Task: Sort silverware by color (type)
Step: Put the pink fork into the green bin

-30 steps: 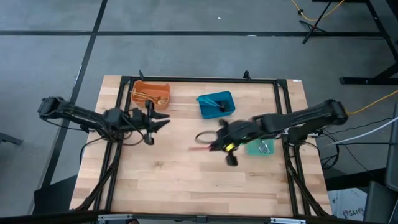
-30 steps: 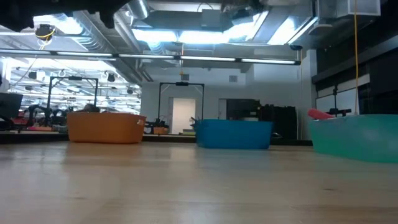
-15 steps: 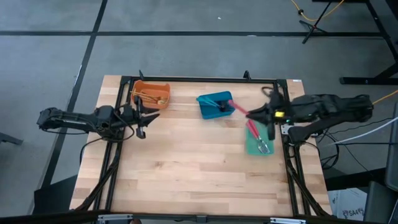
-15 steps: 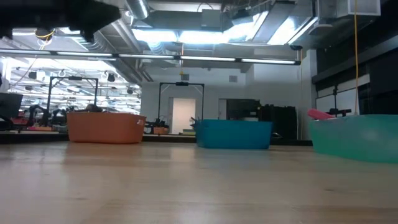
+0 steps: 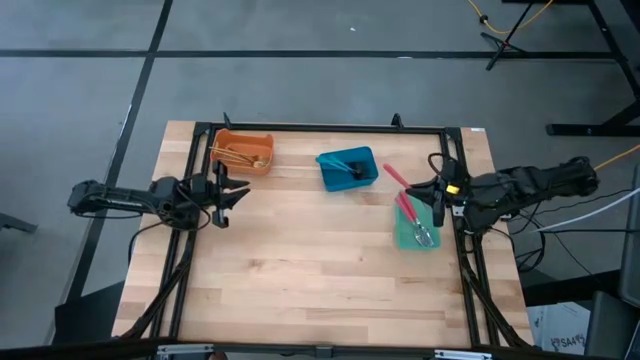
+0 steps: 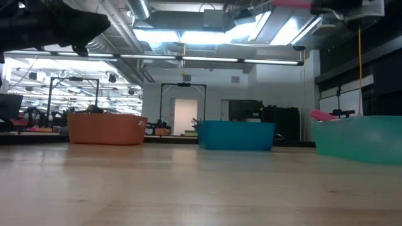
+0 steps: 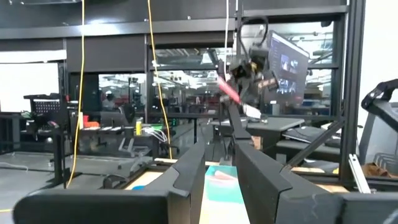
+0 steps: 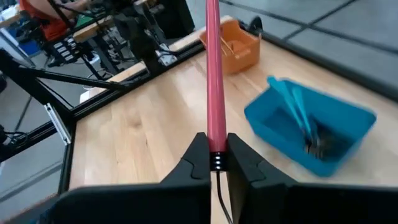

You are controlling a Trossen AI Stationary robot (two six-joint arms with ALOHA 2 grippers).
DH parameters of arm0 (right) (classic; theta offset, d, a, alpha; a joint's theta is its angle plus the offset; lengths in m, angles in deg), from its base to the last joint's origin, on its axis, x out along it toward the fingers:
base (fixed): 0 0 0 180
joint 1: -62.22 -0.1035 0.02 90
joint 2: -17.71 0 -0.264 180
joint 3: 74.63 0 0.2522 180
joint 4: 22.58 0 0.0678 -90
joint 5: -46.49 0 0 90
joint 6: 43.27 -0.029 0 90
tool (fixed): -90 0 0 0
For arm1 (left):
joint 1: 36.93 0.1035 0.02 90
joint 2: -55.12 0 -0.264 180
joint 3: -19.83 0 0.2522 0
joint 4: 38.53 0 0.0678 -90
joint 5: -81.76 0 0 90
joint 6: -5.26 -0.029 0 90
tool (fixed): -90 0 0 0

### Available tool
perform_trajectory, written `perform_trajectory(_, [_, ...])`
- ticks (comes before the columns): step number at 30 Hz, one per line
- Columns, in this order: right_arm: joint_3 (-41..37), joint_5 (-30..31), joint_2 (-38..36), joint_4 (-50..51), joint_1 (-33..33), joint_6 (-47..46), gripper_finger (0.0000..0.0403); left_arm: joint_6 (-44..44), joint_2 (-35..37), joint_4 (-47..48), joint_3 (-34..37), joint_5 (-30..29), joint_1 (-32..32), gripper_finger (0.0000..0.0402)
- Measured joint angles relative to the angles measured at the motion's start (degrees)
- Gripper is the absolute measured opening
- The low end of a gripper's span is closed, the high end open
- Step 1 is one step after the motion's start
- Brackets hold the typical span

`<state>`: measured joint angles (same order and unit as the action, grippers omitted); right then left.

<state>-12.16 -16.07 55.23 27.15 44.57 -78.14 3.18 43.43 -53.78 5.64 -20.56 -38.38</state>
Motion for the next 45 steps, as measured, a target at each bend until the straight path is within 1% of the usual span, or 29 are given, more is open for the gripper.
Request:
perform_trajectory(9, [-14.53, 0.03, -9.73, -5.97, 0.00, -8.30, 0.0006, -1.23, 2.19, 0.07, 0.00, 0.02, 0.00, 0.0084])
perform_trajectory(13, [-20.15, -0.01, -13.25, -9.72, 0.00, -10.08, 0.0006, -1.72, 3.67, 0.56, 0.00, 0.00, 0.00, 0.0084])
perform_trajectory(17, [-24.38, -0.33, -16.34, -12.74, 0.00, -10.12, 0.0006, -3.36, 6.08, 5.10, 0.00, -0.13, 0.00, 0.0084])
perform_trajectory(23, [-27.20, -0.93, -20.76, -13.28, 0.00, -11.70, 0.0006, -2.67, 11.65, 13.86, 0.00, -0.42, 0.00, 0.0084])
perform_trajectory(30, [-29.39, 0.01, -23.08, -14.11, 0.00, -12.33, 0.0007, -1.89, 11.57, 16.96, 0.00, -0.62, -0.02, 0.0084])
perform_trajectory(38, [-35.57, 0.00, -23.06, -21.19, 0.00, -14.61, 0.0007, 0.05, 11.56, 23.78, 0.00, -0.63, -0.02, 0.0084])
perform_trajectory(42, [-36.43, -0.12, -23.06, -20.85, 0.00, -15.29, 0.0007, 1.70, 11.57, 26.02, 0.00, -0.64, -0.02, 0.0084])
perform_trajectory(45, [-36.52, -1.32, -23.04, -18.99, -0.01, -16.53, 0.0007, 2.08, 11.57, 26.27, 0.00, -0.57, -0.02, 0.0084])
